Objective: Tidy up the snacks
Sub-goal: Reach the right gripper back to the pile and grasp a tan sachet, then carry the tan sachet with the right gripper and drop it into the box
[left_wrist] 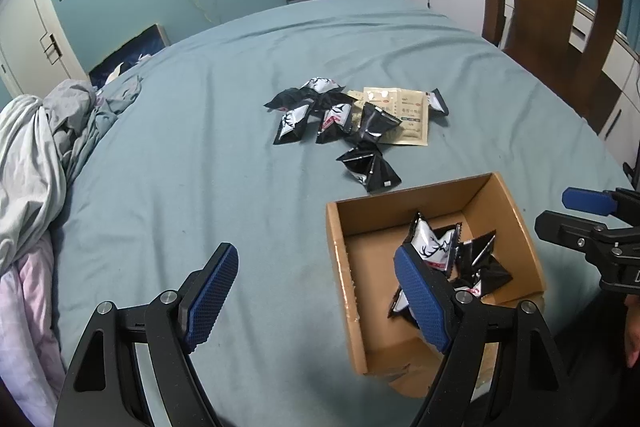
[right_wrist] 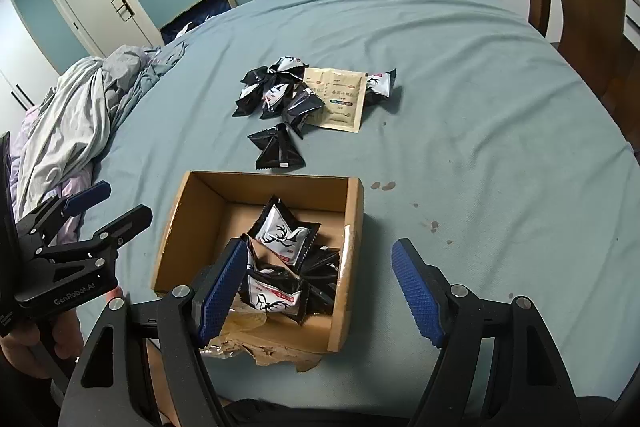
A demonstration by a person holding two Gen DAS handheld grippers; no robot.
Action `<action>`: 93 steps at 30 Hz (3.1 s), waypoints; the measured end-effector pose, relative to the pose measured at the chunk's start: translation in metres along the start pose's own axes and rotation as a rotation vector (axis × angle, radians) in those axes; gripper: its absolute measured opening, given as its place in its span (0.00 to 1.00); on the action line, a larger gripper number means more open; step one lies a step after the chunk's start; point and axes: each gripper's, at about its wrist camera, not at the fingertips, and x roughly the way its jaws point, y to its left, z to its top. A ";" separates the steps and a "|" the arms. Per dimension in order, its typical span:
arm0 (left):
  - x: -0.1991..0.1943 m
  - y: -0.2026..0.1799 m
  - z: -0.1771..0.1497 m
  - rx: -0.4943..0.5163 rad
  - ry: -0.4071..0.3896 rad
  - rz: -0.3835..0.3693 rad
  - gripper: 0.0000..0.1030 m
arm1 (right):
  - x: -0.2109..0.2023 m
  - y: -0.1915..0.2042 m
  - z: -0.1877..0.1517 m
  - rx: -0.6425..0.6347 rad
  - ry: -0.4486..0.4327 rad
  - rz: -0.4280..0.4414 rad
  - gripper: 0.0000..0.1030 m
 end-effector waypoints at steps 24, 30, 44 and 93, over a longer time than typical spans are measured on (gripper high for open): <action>0.000 -0.005 0.002 -0.007 0.006 -0.016 0.79 | -0.001 -0.006 0.016 -0.047 -0.026 -0.049 0.72; 0.001 -0.008 0.004 -0.003 0.006 -0.025 0.79 | -0.002 -0.020 0.034 -0.040 -0.098 -0.221 0.72; 0.013 -0.009 0.007 -0.009 0.045 -0.053 0.79 | 0.060 -0.082 0.090 0.177 0.098 -0.029 0.72; 0.126 0.014 0.082 -0.164 0.237 -0.201 0.80 | 0.088 -0.075 0.138 0.043 -0.056 0.232 0.02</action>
